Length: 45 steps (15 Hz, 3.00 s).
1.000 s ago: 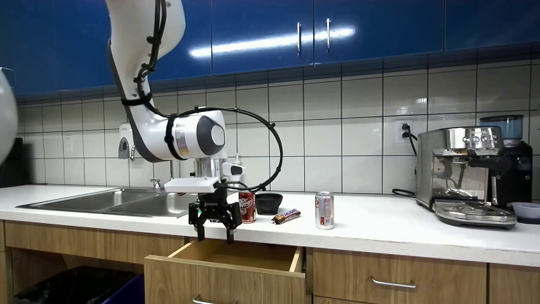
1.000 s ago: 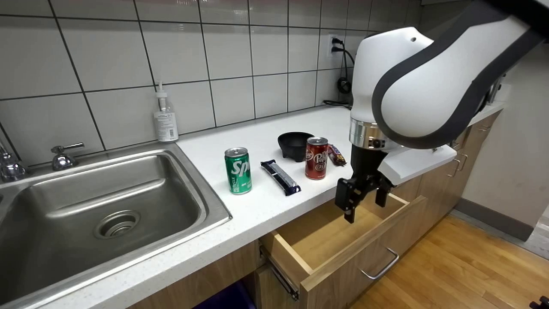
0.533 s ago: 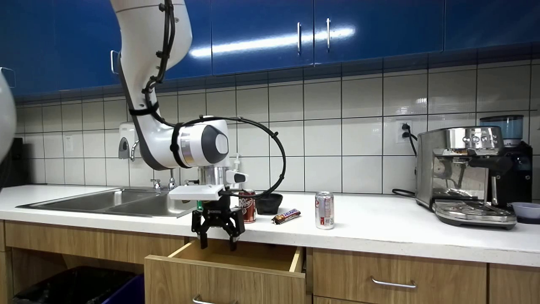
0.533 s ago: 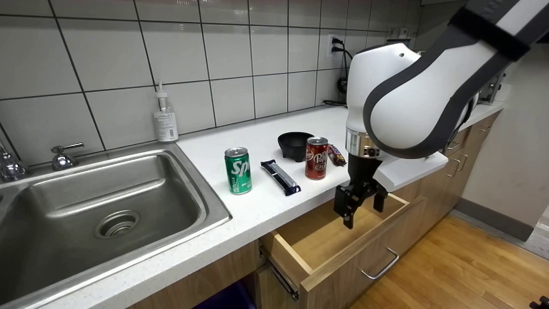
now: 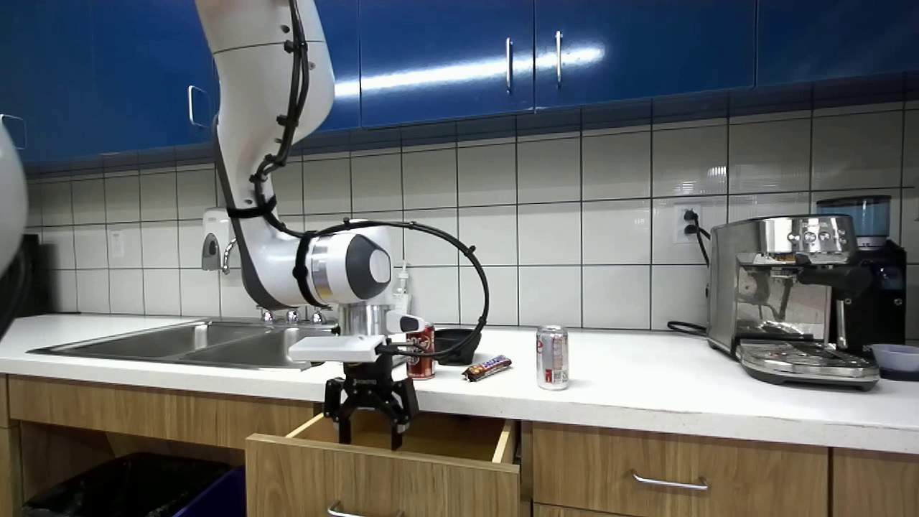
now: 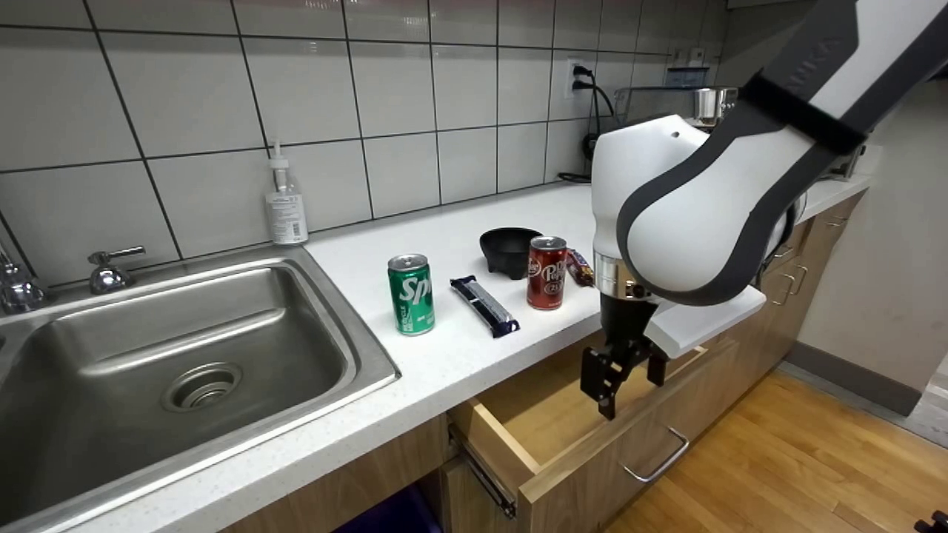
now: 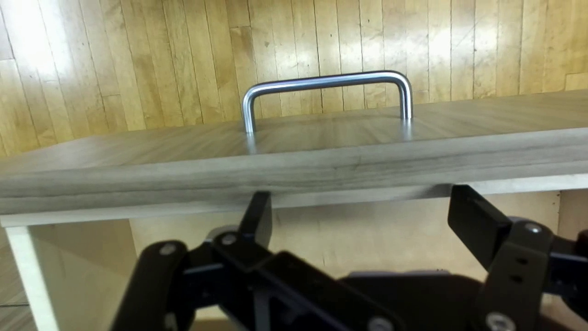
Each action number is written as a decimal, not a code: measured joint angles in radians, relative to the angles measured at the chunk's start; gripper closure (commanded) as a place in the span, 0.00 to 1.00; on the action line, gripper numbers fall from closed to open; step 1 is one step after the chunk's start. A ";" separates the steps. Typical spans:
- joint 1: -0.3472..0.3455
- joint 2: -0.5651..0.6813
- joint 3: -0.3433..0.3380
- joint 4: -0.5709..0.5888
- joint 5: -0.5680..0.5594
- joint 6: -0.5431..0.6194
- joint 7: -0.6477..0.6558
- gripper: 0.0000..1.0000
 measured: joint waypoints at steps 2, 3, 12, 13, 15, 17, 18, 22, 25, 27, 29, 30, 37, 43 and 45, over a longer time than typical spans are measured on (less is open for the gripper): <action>0.000 0.000 0.000 0.000 0.000 0.000 -0.007 0.00; 0.000 0.000 0.000 0.000 0.000 0.000 -0.010 0.00; -0.001 0.000 0.000 0.008 0.000 0.000 -0.014 0.00; -0.001 0.000 0.000 0.011 0.000 0.000 -0.015 0.00; -0.002 0.000 0.000 0.018 0.000 0.000 -0.019 0.00; -0.003 0.002 0.000 0.024 0.000 0.000 -0.024 0.00; -0.003 0.005 0.000 0.026 0.000 0.000 -0.026 0.00; -0.004 0.030 0.000 0.032 0.000 0.000 -0.037 0.00; -0.005 0.044 0.000 0.040 0.000 0.000 -0.043 0.00; -0.006 0.047 0.000 0.043 0.000 0.000 -0.045 0.00; -0.006 0.047 0.000 0.044 0.000 0.000 -0.045 0.00; -0.007 0.047 0.000 0.044 0.000 0.000 -0.045 0.00; -0.016 0.055 0.000 0.054 0.000 0.000 -0.046 0.00; -0.017 0.063 0.003 0.058 0.002 -0.005 -0.060 0.00; -0.017 0.062 0.005 0.058 0.004 -0.008 -0.064 0.00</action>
